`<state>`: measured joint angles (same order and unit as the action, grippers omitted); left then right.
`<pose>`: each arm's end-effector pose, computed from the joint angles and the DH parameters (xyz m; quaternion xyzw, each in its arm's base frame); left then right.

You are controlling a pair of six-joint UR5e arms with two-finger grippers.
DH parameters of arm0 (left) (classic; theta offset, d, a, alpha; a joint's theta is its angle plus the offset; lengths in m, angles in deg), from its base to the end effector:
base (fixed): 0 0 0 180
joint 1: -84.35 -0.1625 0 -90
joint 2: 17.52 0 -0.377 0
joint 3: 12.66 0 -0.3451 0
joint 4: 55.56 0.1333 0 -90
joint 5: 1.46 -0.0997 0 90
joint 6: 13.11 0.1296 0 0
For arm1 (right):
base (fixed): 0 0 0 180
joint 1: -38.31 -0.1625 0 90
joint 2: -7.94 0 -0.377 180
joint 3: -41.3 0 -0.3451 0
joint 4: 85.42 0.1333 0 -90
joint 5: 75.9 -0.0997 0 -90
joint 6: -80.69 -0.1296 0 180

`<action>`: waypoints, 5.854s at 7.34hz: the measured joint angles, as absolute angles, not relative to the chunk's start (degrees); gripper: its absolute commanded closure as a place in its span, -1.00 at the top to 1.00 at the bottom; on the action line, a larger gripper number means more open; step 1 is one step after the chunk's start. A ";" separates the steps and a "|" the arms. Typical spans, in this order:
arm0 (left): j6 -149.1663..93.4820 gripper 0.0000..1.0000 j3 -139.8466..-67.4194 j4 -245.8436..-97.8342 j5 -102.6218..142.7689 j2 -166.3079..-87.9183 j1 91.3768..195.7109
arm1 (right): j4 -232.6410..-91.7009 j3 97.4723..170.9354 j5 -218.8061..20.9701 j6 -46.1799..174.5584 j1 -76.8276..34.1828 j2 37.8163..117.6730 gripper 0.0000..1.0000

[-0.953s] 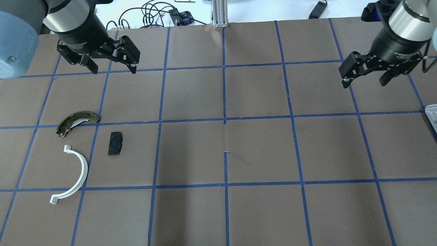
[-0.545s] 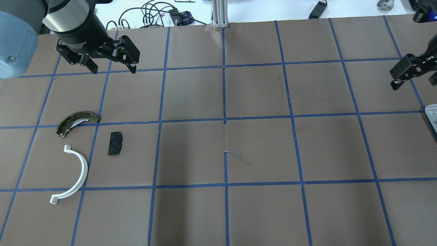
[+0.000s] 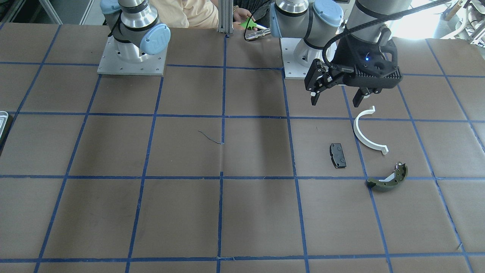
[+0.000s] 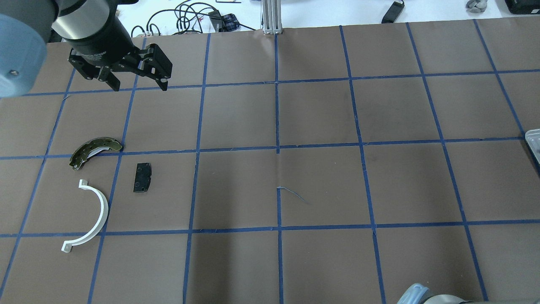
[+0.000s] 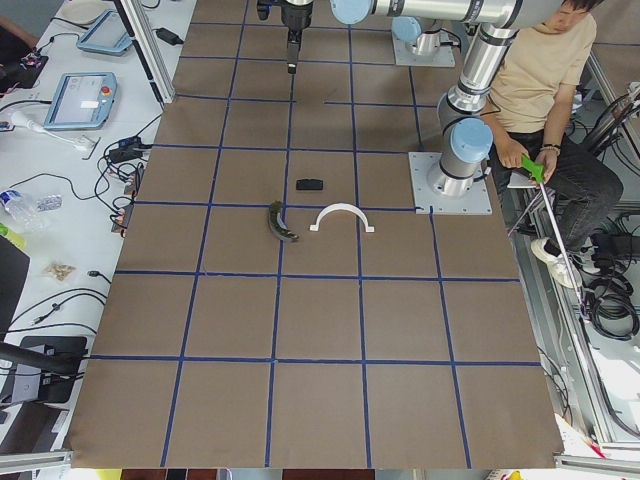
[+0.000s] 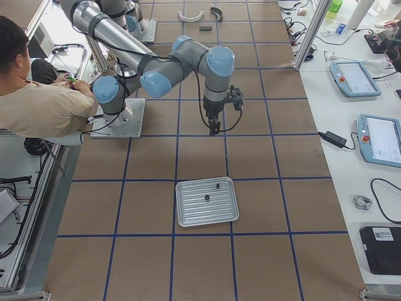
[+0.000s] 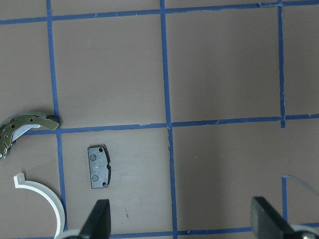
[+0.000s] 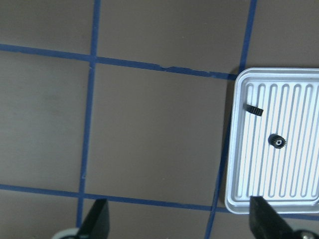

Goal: Place bearing gear from tray to pile

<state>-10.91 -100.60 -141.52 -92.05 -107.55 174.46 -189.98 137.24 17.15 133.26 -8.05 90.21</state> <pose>-0.1328 -0.4577 0.4334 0.0199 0.9984 -0.0528 0.0061 -0.2451 -0.4402 0.3267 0.0776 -0.9966 -0.0146 0.0236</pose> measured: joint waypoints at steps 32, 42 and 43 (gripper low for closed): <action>-10.83 1.00 -100.64 -141.52 -91.43 -107.69 174.41 | -207.15 145.09 17.54 137.59 -3.54 81.25 -0.71; -10.83 1.00 -100.64 -141.52 -91.62 -107.61 174.35 | -212.18 160.03 12.77 59.75 -62.41 92.47 -0.67; -10.83 1.00 -100.64 -141.52 -91.61 -107.61 174.35 | -215.27 158.70 11.67 54.70 -66.82 89.21 -0.67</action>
